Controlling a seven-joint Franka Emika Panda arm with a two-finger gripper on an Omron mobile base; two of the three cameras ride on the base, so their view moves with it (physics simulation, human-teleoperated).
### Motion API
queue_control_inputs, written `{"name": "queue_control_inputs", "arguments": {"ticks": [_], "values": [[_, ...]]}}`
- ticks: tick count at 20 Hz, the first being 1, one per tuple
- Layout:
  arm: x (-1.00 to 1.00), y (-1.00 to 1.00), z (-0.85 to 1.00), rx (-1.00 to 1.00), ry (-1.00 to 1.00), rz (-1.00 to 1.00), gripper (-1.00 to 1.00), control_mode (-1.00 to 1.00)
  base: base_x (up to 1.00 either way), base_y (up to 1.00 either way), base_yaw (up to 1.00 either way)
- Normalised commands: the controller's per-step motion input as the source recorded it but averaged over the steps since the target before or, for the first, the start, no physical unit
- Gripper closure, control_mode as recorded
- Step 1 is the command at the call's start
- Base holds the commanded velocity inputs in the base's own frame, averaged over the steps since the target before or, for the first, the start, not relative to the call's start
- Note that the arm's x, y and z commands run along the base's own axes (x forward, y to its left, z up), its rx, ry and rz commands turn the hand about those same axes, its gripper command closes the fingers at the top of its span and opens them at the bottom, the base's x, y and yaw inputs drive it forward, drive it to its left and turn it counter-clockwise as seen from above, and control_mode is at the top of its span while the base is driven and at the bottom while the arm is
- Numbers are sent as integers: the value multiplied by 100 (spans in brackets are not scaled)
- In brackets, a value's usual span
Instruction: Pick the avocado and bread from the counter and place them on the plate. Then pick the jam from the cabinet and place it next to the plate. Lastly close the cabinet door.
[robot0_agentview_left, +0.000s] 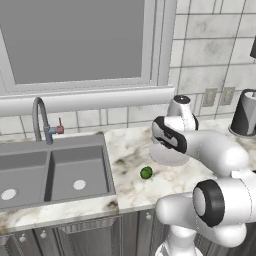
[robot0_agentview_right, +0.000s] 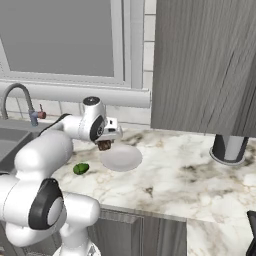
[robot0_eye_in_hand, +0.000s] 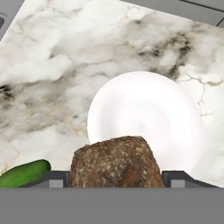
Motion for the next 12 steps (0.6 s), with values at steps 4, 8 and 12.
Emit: {"name": "queue_control_inputs", "arguments": {"ticks": [4, 8, 12], "values": [[18, -3, -12, 0, 0, 0, 100, -100, 0, 0, 0], [16, -8, -12, 0, 0, 0, 100, -100, 0, 0, 0], [8, -6, -13, 0, 0, 0, 100, -100, 0, 0, 0]]}}
